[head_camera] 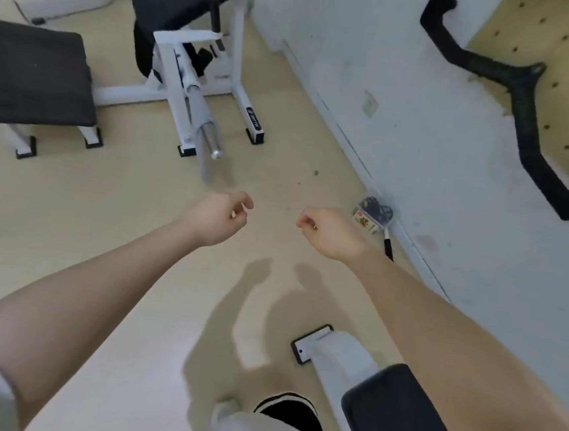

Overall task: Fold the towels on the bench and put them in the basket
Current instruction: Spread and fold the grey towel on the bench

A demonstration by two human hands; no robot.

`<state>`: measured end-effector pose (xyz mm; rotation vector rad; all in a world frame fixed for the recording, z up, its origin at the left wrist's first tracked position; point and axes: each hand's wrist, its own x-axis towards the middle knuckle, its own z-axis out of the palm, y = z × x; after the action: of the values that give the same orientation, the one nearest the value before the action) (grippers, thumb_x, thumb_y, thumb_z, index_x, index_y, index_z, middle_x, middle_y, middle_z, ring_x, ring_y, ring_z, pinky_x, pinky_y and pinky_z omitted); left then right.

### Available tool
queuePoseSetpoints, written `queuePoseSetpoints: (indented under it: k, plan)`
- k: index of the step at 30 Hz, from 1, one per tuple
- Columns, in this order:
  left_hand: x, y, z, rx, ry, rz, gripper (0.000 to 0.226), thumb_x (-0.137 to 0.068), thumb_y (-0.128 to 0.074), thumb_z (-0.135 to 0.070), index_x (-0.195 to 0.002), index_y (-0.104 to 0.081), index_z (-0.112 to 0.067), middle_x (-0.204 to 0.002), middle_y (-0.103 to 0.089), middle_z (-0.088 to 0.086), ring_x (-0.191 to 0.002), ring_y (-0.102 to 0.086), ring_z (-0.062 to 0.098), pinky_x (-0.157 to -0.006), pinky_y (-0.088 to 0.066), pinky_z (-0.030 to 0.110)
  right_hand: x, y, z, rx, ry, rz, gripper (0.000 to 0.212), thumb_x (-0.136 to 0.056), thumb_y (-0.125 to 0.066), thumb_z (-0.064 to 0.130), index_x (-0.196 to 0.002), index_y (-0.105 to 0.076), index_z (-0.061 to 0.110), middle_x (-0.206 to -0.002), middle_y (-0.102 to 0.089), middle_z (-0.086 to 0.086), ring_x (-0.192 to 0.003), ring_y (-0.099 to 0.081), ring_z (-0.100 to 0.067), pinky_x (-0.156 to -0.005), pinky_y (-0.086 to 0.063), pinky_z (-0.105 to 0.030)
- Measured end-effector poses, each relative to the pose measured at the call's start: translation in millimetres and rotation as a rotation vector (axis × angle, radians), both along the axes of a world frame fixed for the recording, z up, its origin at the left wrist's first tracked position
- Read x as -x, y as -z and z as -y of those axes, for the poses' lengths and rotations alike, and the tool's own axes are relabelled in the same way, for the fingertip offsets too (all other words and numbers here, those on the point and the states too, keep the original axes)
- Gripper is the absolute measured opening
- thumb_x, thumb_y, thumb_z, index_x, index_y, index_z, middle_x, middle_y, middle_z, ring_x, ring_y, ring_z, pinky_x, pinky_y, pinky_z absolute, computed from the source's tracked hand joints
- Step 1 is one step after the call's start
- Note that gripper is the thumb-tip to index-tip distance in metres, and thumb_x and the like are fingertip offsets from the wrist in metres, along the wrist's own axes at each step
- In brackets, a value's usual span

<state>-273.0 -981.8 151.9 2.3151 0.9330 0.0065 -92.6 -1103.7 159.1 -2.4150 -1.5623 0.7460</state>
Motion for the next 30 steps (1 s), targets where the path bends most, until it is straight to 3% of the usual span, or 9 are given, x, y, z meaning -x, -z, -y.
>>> queuePoseSetpoints:
  k: [6, 12, 15, 17, 20, 22, 26, 30]
  plan:
    - [23.5, 5.7, -136.4, -0.008, -0.167, -0.027, 0.031, -0.093, -0.044, -0.018, -0.122, -0.054, -0.014, -0.114, -0.063, 0.004, -0.099, -0.058, 0.024, -0.081, -0.042, 0.027, -0.7, 12.7, -162.6, -0.006, -0.121, -0.010, 0.026, -0.091, -0.044, 0.012, -0.103, -0.067, 0.011, -0.106, -0.069, -0.007, -0.098, -0.061, -0.026, -0.086, -0.049, -0.033]
    - [14.3, 3.2, -304.5, 0.013, -0.285, -0.027, 0.030, -0.093, -0.044, -0.019, -0.121, -0.054, -0.018, -0.116, -0.061, 0.003, -0.092, -0.055, 0.020, -0.075, -0.039, 0.024, -18.3, 13.1, -350.3, 0.017, -0.192, -0.041, 0.026, -0.091, -0.042, 0.011, -0.102, -0.065, 0.005, -0.104, -0.067, -0.012, -0.094, -0.060, -0.029, -0.085, -0.050, -0.039]
    - [12.9, -5.2, -378.4, 0.036, -0.295, -0.033, 0.030, -0.093, -0.043, -0.019, -0.121, -0.054, -0.018, -0.115, -0.061, 0.003, -0.091, -0.055, 0.020, -0.076, -0.042, 0.026, -16.2, -0.6, -433.2, 0.005, -0.228, -0.064, 0.026, -0.094, -0.042, 0.014, -0.104, -0.064, 0.005, -0.107, -0.066, -0.009, -0.088, -0.056, -0.021, -0.082, -0.048, -0.031]
    - [14.9, -7.5, -424.5, 0.031, -0.310, -0.036, 0.029, -0.094, -0.042, -0.020, -0.121, -0.054, -0.018, -0.113, -0.061, 0.001, -0.090, -0.053, 0.018, -0.074, -0.042, 0.027, -12.3, -6.1, -483.6, 0.022, -0.267, -0.060, 0.027, -0.095, -0.042, 0.013, -0.109, -0.064, 0.007, -0.112, -0.064, -0.008, -0.092, -0.055, -0.020, -0.078, -0.042, -0.024]
    - [17.5, 6.7, -492.4, 0.080, -0.326, -0.013, 0.029, -0.093, -0.042, -0.018, -0.119, -0.055, -0.018, -0.111, -0.061, 0.001, -0.093, -0.057, 0.020, -0.062, -0.040, 0.026, -9.9, 4.0, -550.3, 0.069, -0.275, -0.031, 0.028, -0.096, -0.040, 0.013, -0.111, -0.063, 0.008, -0.114, -0.064, -0.009, -0.101, -0.058, -0.025, -0.081, -0.044, -0.028]
    - [15.7, 24.6, -535.7, 0.143, -0.312, -0.011, 0.027, -0.093, -0.043, -0.018, -0.118, -0.055, -0.019, -0.110, -0.061, 0.001, -0.095, -0.058, 0.021, -0.056, -0.038, 0.023, -11.1, 24.2, -584.5, 0.110, -0.243, -0.025, 0.027, -0.095, -0.039, 0.012, -0.108, -0.062, 0.007, -0.111, -0.065, -0.010, -0.100, -0.058, -0.027, -0.082, -0.046, -0.032]
    - [1.0, 62.4, -622.0, 0.219, -0.202, -0.052, 0.026, -0.093, -0.044, -0.019, -0.117, -0.055, -0.020, -0.111, -0.060, 0.000, -0.093, -0.060, 0.021, -0.058, -0.039, 0.020, -19.4, 74.4, -646.1, 0.176, -0.057, -0.057, 0.030, -0.093, -0.038, 0.012, -0.108, -0.061, -0.002, -0.111, -0.064, -0.016, -0.100, -0.059, -0.032, -0.087, -0.049, -0.041]
    - [-25.7, 92.2, -695.3, 0.261, -0.022, -0.147, 0.027, -0.095, -0.042, -0.018, -0.118, -0.055, -0.018, -0.115, -0.060, 0.001, -0.096, -0.060, 0.022, -0.068, -0.043, 0.023, -25.3, 114.2, -692.9, 0.234, 0.198, -0.134, 0.030, -0.093, -0.042, 0.012, -0.116, -0.059, 0.002, -0.121, -0.060, -0.015, -0.111, -0.056, -0.032, -0.094, -0.045, -0.035]
